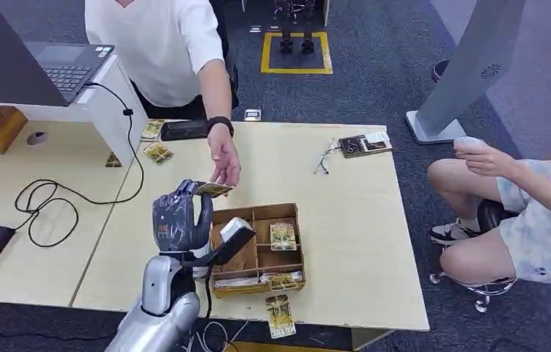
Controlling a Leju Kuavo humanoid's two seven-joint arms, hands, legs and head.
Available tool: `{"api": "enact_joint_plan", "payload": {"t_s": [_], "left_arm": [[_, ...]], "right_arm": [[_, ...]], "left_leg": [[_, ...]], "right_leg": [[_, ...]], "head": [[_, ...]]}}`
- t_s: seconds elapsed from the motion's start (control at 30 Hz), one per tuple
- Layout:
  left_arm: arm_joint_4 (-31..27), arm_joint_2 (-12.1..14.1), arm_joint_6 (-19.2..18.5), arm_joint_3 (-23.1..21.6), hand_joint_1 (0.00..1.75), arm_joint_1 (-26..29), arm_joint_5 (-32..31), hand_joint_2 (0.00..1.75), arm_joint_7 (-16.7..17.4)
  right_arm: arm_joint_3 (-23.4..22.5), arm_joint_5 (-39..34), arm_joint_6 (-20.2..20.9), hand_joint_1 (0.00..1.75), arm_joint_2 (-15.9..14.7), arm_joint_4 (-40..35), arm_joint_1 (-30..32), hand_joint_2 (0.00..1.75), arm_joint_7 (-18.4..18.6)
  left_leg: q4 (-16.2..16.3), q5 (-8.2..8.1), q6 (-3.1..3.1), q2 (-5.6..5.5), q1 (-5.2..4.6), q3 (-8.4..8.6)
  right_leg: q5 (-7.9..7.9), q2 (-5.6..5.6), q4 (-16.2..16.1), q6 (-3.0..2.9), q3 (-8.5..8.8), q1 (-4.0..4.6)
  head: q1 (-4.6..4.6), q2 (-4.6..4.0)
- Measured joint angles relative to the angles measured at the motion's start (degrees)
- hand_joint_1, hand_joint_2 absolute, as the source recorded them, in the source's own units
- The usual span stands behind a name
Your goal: Pass the card to the sensor for recognition and then transmit it.
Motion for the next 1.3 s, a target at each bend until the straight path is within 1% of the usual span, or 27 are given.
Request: {"api": "enact_joint_plan", "payload": {"t_s": [0.03, 0.13, 0.33, 0.47, 0.5, 0.53, 0.57, 0.6, 0.63, 0.83, 1.03, 1.07, 1.23, 1.3], "left_arm": [[1.9, 0.0, -0.2, 0.0, 1.75, -1.4, 0.3, 1.75, 0.8], [4.2, 0.0, -0.5, 0.0, 1.75, -3.5, 0.6, 1.75, 1.8], [10.8, -0.2, -0.1, 0.0, 1.75, -8.7, 2.5, 1.75, 2.5], [14.3, -0.2, 0.2, 0.0, 1.75, -11.0, 2.9, 1.75, 2.6], [14.9, -0.2, 0.1, 0.0, 1.68, -11.5, 3.0, 1.75, 2.6], [15.8, -0.2, 0.0, 0.0, 1.47, -12.2, 3.4, 1.75, 2.6], [16.6, -0.2, -0.2, 0.0, 0.58, -12.7, 3.9, 1.75, 2.6], [17.3, -0.2, -0.4, 0.0, 0.09, -13.1, 4.3, 1.75, 2.4], [17.7, -0.2, -0.6, 0.0, 0.0, -13.3, 4.7, 1.75, 2.3], [19.7, -0.6, -0.8, 0.0, 0.0, -13.7, 5.4, 1.75, 0.5], [19.9, -0.7, -0.6, 0.0, 0.0, -13.5, 6.6, 1.75, -0.8], [19.9, -0.7, -0.5, 0.0, 0.0, -13.4, 6.8, 0.0, -0.9], [19.4, -0.7, -0.1, 0.0, 0.0, -12.8, 7.5, 0.0, -1.7], [19.2, -0.7, 0.2, 0.0, 0.0, -12.7, 8.4, 0.0, -2.5]], "right_arm": [[0.5, 0.0, 0.0, 0.0, 0.0, 0.0, 0.0, 1.75, 0.2], [1.1, 0.0, 0.0, 0.0, 0.0, 0.0, -0.1, 1.75, 0.4], [2.3, 0.0, 0.3, 0.0, 0.0, 0.0, -0.1, 1.75, 0.8], [2.8, 0.0, 0.5, 0.0, 0.0, 0.0, -0.1, 1.75, 0.8], [2.9, 0.0, 0.5, 0.0, 0.0, 0.0, -0.1, 1.75, 0.8], [3.0, 0.0, 0.5, 0.0, 0.0, 0.0, -0.1, 1.75, 0.8], [3.1, 0.0, 0.6, 0.0, 0.0, 0.0, -0.1, 1.75, 1.0], [3.1, 0.0, 0.6, 0.0, 0.0, 0.0, -0.1, 1.75, 1.0], [3.1, 0.0, 0.6, 0.0, 0.0, 0.0, 0.0, 1.75, 1.1], [3.2, 0.0, 0.5, 0.0, 0.0, 0.0, 0.0, 1.75, 1.2], [3.2, 0.0, 0.5, 0.0, 0.0, 0.0, 0.0, 1.75, 1.2], [3.2, -0.1, 0.5, 0.0, 0.0, 0.0, 0.0, 1.75, 1.2], [3.2, -0.2, 0.1, 0.0, 0.0, 0.0, 0.0, 1.75, 1.1], [3.2, -0.4, -0.1, 0.0, 0.0, 0.0, 0.0, 1.75, 1.0]], "left_leg": [[0.0, 0.0, 0.0, 0.0, 0.0, -0.01], [0.0, 0.0, 0.0, 0.0, 0.0, -0.01], [0.0, 0.0, 0.0, 0.0, 0.0, -0.02], [0.0, 0.0, 0.0, 0.0, 0.01, -0.02], [0.0, 0.0, 0.0, 0.0, 0.01, -0.01], [0.0, 0.0, 0.0, 0.0, 0.01, -0.02], [0.0, 0.0, 0.0, 0.0, 0.01, -0.01], [0.0, 0.0, 0.0, 0.0, 0.0, -0.01], [0.0, 0.0, 0.0, 0.0, 0.0, -0.01], [0.0, 0.0, 0.0, 0.0, 0.0, -0.02], [0.0, -0.01, 0.0, 0.0, 0.0, -0.03], [0.0, -0.01, 0.0, 0.0, 0.0, -0.03], [0.0, 0.0, 0.0, 0.0, 0.0, -0.03], [0.0, 0.0, 0.0, 0.0, 0.01, -0.03]], "right_leg": [[0.0, 0.0, 0.0, 0.0, 0.0, 0.0], [0.0, 0.01, 0.0, 0.0, 0.0, 0.0], [0.0, 0.0, 0.0, 0.0, -0.01, 0.0], [0.0, 0.0, 0.0, 0.0, 0.0, 0.0], [0.0, 0.0, 0.0, 0.0, 0.0, 0.0], [0.0, 0.0, 0.0, 0.0, 0.0, 0.0], [0.0, 0.0, 0.0, 0.0, 0.0, 0.0], [0.0, 0.01, 0.0, 0.0, 0.0, 0.0], [0.0, 0.02, 0.0, 0.0, 0.0, 0.0], [0.0, 0.01, 0.0, 0.0, 0.0, 0.0], [0.0, 0.01, 0.0, 0.0, 0.0, 0.0], [0.0, 0.01, 0.0, 0.0, 0.0, 0.0], [0.0, 0.01, 0.0, 0.0, 0.0, 0.0], [0.0, 0.01, 0.0, 0.0, 0.0, 0.0]], "head": [[0.02, 0.0], [0.0, 0.0], [0.02, 0.0], [0.0, 0.0], [0.0, 0.0], [0.02, 0.0], [0.0, 0.0], [0.02, 0.0], [0.0, 0.0], [0.02, 0.0], [0.0, 0.0], [0.02, 0.0], [0.0, 0.0], [0.0, 0.0]]}}
